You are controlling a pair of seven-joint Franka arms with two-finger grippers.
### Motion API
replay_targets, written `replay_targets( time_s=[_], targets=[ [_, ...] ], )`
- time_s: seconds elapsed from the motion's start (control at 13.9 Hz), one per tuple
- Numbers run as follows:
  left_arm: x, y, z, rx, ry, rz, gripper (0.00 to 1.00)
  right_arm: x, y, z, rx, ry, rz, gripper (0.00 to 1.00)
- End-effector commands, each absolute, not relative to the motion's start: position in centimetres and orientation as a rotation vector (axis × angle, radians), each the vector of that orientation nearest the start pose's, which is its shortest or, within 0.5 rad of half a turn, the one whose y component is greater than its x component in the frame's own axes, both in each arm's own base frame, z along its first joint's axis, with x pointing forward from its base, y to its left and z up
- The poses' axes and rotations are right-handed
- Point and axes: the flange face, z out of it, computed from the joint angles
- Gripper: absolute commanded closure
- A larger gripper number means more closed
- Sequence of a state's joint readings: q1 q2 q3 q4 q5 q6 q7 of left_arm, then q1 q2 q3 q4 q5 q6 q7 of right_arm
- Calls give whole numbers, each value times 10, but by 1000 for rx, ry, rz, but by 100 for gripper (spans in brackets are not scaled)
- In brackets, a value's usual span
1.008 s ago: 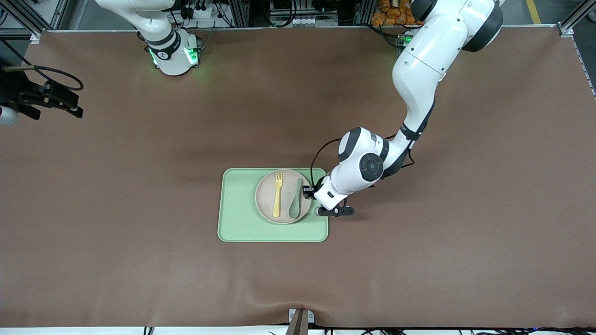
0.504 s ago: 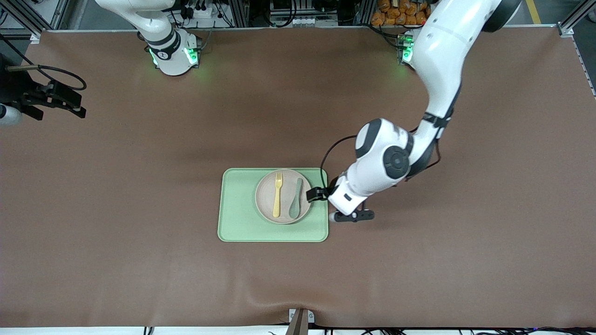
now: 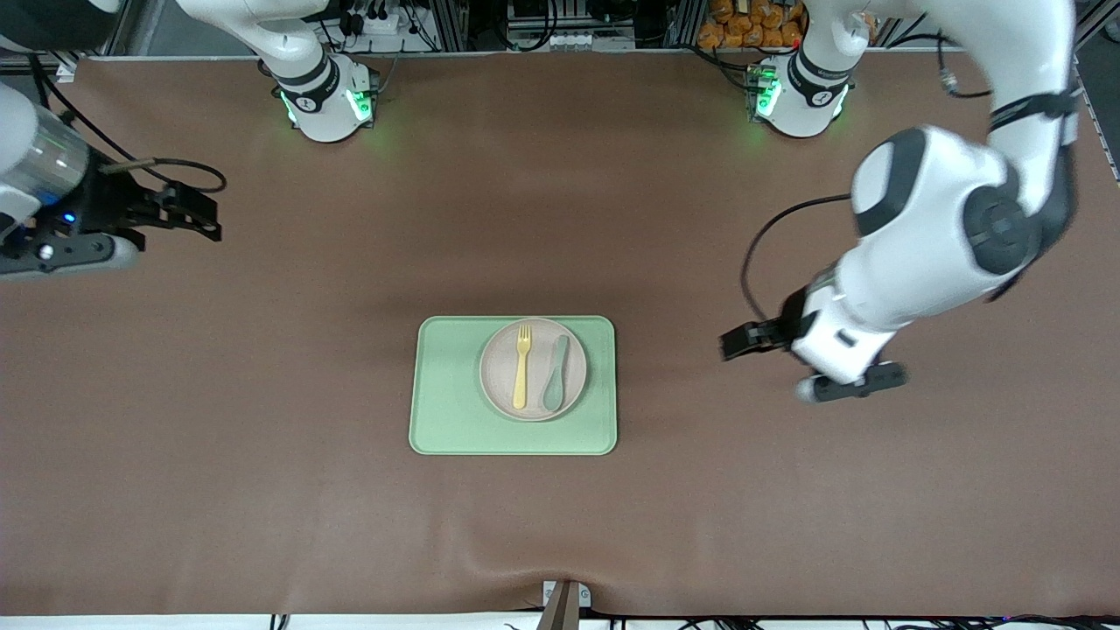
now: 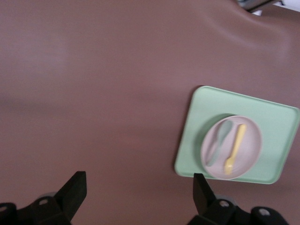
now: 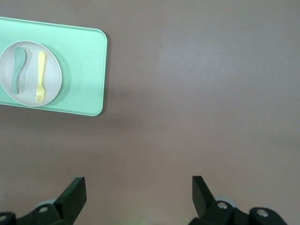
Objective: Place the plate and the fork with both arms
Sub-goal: 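Raise the left gripper away while the right gripper reaches the plate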
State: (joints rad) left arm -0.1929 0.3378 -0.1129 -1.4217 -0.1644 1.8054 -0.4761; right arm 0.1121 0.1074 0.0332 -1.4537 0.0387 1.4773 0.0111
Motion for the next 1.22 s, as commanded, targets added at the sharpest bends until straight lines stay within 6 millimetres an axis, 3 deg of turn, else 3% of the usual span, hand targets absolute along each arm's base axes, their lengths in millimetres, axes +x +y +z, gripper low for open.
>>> replay_targets(
  time_s=[0.0,0.14,0.36,0.5,0.65,1.15],
  targets=[
    [614,-142,555,-3256,-440,83,0,588,109,605,-3058,-233,120,0],
    [602,-91,576,-3244,-420,131,0,606,128,594,-3050,-264,54,0],
    [585,-12,613,-3255,-342,38,0,626,160,576,-3025,-258,34,0],
    [582,18,620,-3258,-318,5,0,631,210,566,-3034,-142,33,0],
    [581,21,619,-3258,-301,7,0,636,250,547,-3034,-98,25,0],
    [577,6,626,-3262,-259,18,0,663,345,448,-3049,-31,53,0]
  ],
)
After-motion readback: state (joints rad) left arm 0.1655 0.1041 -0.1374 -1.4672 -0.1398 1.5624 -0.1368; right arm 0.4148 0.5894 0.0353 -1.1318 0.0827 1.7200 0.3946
